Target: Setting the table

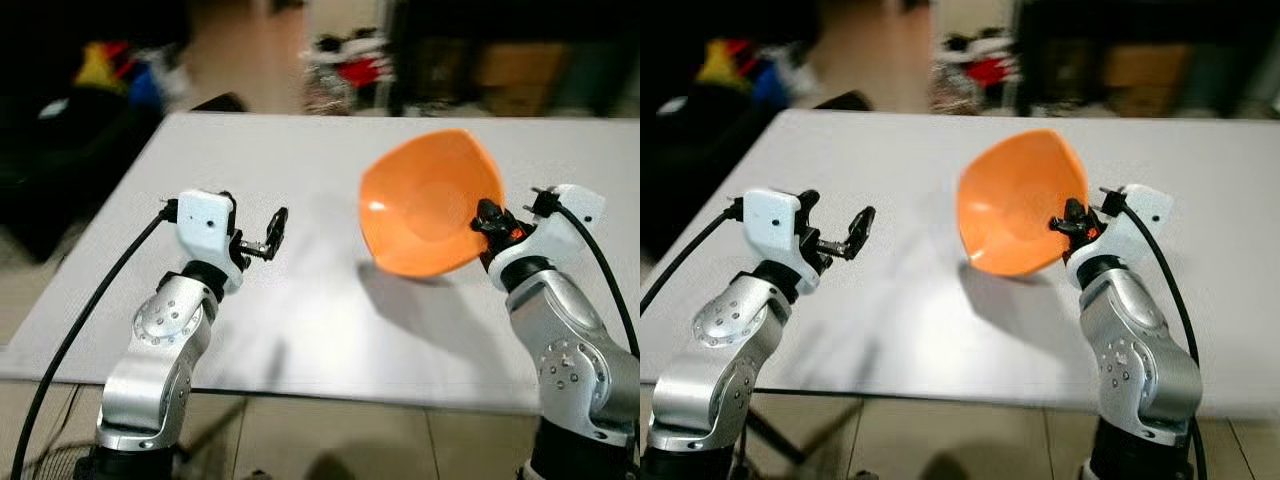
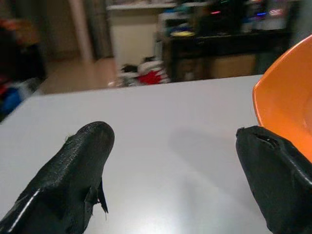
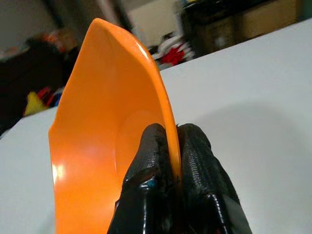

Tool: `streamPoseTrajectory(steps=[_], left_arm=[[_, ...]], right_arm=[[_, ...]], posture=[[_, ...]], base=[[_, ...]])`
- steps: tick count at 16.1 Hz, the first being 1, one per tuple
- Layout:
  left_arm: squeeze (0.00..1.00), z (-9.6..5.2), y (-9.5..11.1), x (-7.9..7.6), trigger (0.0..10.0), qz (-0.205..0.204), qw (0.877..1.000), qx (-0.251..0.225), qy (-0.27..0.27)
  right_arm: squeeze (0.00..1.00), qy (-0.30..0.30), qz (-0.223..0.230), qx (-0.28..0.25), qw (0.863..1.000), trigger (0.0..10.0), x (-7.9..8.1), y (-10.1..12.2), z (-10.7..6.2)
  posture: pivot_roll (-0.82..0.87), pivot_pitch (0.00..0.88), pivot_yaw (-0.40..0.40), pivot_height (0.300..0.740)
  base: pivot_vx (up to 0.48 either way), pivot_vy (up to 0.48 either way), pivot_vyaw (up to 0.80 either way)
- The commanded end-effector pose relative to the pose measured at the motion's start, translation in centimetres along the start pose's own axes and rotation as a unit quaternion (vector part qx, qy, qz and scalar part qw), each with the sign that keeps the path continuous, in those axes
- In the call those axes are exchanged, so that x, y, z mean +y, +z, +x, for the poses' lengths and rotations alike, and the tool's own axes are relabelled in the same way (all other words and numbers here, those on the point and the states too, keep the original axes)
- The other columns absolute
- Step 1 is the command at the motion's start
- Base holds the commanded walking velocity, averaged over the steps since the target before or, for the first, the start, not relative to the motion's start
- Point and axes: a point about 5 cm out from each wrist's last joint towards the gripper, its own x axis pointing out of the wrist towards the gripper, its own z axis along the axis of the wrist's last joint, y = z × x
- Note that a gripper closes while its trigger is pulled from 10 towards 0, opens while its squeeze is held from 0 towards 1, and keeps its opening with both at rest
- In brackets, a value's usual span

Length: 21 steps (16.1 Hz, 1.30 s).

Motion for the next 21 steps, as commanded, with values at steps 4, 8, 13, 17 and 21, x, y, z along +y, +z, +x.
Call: streamPoseTrajectory(steps=[4,8,13,17,21], left_arm=[[0.0,-0.3,0.1,0.2,10.0,0.002,1.0,0.001,-0.001],[0.0,-0.4,0.2,-0.2,10.0,0.003,0.999,-0.001,-0.039],[0.0,-1.1,0.4,-1.6,10.0,0.014,0.976,0.028,-0.217],[0.0,-1.8,-0.3,-2.1,10.0,0.028,0.939,0.082,-0.332],[0.0,-2.0,-0.1,-2.4,10.0,0.011,0.922,0.094,-0.375]], right_arm=[[0.0,0.025,0.009,-0.005,1.0,10.0,1.0,0.7,0.3],[0.0,0.048,0.013,0.049,0.998,10.0,1.3,0.2,1.3],[0.0,0.033,0.126,0.157,0.979,10.0,0.4,-0.9,4.1],[0.0,0.035,0.182,0.203,0.962,10.0,0.3,-1.8,5.3],[0.0,0.025,0.248,0.248,0.936,10.0,-0.3,-2.6,5.4]], posture=[[0.09,0.0,0.028,0.74],[0.09,0.0,0.022,0.74],[0.09,0.0,0.027,0.74],[0.1,0.0,0.028,0.74],[0.09,0.0,0.03,0.74]], base=[[0.308,0.0,0.0],[0.0,0.0,0.0],[0.0,0.0,0.0],[0.0,0.0,0.0],[0.0,0.0,0.0]])
